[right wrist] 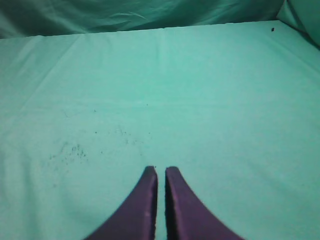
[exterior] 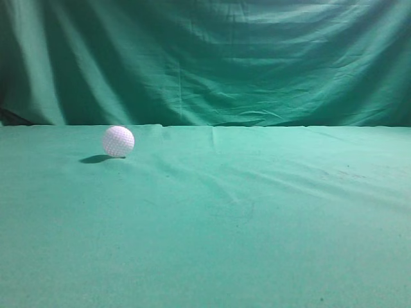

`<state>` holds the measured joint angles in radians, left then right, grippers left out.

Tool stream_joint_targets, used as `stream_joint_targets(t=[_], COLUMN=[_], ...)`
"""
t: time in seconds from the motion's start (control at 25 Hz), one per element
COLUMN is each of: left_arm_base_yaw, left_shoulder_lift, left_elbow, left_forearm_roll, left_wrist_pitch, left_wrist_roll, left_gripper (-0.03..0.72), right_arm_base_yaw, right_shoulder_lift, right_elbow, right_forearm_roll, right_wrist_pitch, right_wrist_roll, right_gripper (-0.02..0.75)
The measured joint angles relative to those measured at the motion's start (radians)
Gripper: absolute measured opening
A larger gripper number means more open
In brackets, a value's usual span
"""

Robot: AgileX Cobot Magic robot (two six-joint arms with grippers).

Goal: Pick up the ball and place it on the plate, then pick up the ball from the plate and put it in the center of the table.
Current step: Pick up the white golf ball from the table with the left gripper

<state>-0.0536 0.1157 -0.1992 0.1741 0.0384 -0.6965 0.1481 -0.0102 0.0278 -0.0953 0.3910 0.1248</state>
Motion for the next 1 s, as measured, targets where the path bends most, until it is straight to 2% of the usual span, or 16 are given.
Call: stream_joint_targets(t=[0.12, 0.2, 0.52, 0.6, 0.68, 0.88, 0.96, 1.0], left_arm_base_yaw=[-0.013, -0.034, -0.048, -0.051, -0.069, -0.176, -0.220, -0.237], left_shoulder_lift=[0.137, 0.234, 0.490, 0.530, 0.564, 0.680, 0.750, 0.793], left_elbow=[-0.114, -0.156, -0.175, -0.184, -0.217, -0.372, -0.438, -0.471], left_forearm_roll=[0.000, 0.000, 0.005, -0.008, -0.044, -0.248, -0.330, -0.356], left_wrist_pitch=[0.194, 0.261, 0.245, 0.243, 0.261, 0.440, 0.547, 0.587], left_wrist_roll=[-0.002, 0.004, 0.018, 0.060, 0.181, 0.691, 0.833, 0.867], left_gripper=[0.000, 0.000, 0.000, 0.000, 0.000, 0.000, 0.000, 0.000], right_arm_base_yaw=[0.000, 0.000, 0.000, 0.000, 0.000, 0.000, 0.000, 0.000], right_shoulder_lift=[0.000, 0.000, 0.000, 0.000, 0.000, 0.000, 0.000, 0.000], right_elbow=[0.000, 0.000, 0.000, 0.000, 0.000, 0.000, 0.000, 0.000], right_forearm_roll=[0.000, 0.000, 0.000, 0.000, 0.000, 0.000, 0.000, 0.000], right_wrist_pitch=[0.000, 0.000, 0.000, 0.000, 0.000, 0.000, 0.000, 0.000], right_wrist_roll=[0.000, 0.000, 0.000, 0.000, 0.000, 0.000, 0.000, 0.000], right_gripper=[0.050, 0.050, 0.050, 0.050, 0.050, 0.050, 0.050, 0.050])
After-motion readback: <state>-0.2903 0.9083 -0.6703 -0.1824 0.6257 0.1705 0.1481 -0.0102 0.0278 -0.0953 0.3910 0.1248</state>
